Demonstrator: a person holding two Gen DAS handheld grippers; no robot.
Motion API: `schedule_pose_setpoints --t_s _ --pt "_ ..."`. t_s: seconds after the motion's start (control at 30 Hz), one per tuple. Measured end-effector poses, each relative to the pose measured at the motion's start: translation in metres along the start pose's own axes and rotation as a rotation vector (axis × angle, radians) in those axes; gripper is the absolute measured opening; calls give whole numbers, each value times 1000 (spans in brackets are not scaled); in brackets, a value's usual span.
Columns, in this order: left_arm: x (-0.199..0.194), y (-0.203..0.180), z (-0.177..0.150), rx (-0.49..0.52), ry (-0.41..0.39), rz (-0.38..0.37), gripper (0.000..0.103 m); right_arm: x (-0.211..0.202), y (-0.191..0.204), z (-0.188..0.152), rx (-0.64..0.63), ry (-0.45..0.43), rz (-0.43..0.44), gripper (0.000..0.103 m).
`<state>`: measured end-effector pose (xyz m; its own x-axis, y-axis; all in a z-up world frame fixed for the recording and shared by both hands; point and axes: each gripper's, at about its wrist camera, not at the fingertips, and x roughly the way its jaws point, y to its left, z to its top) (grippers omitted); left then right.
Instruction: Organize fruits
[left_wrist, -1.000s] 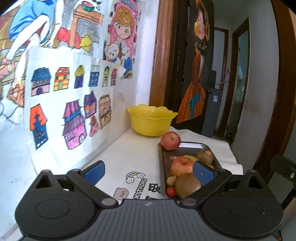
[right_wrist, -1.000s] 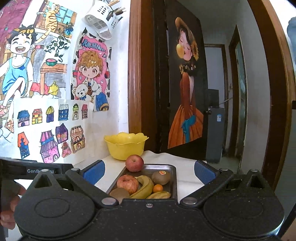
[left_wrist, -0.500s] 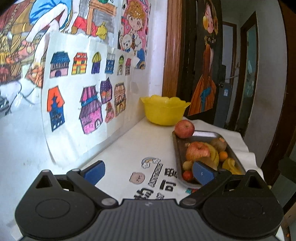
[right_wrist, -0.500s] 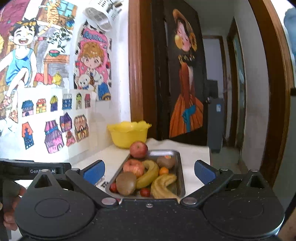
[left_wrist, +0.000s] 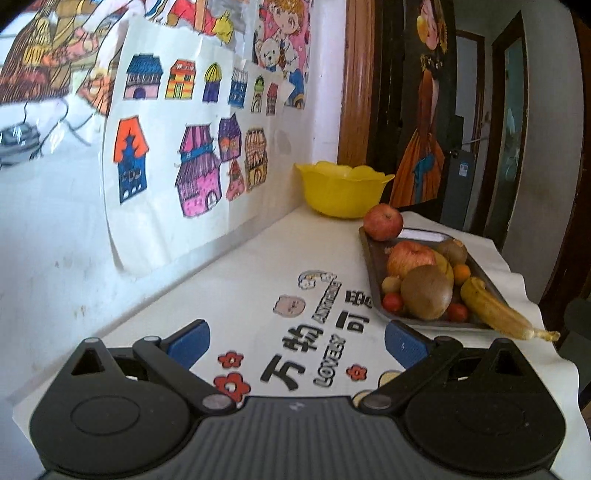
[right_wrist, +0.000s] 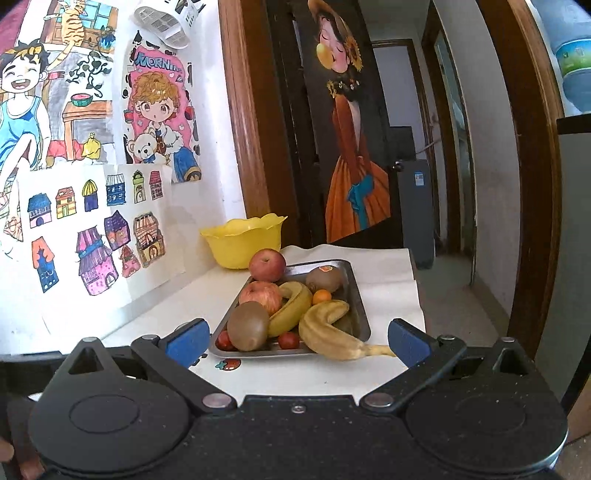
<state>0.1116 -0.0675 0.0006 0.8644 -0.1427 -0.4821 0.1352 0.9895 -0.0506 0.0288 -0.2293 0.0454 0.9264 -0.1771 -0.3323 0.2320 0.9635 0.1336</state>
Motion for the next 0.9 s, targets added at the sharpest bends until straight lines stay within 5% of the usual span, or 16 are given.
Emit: schedule_pose_setpoints --t_s 0.7,0.9 --pt "-1 11 -30 3 -4 0 103 0 3 -28 82 124 115 102" --pt "0 14 -35 -1 -8 -23 103 -4 18 -42 -81 94 37 102"
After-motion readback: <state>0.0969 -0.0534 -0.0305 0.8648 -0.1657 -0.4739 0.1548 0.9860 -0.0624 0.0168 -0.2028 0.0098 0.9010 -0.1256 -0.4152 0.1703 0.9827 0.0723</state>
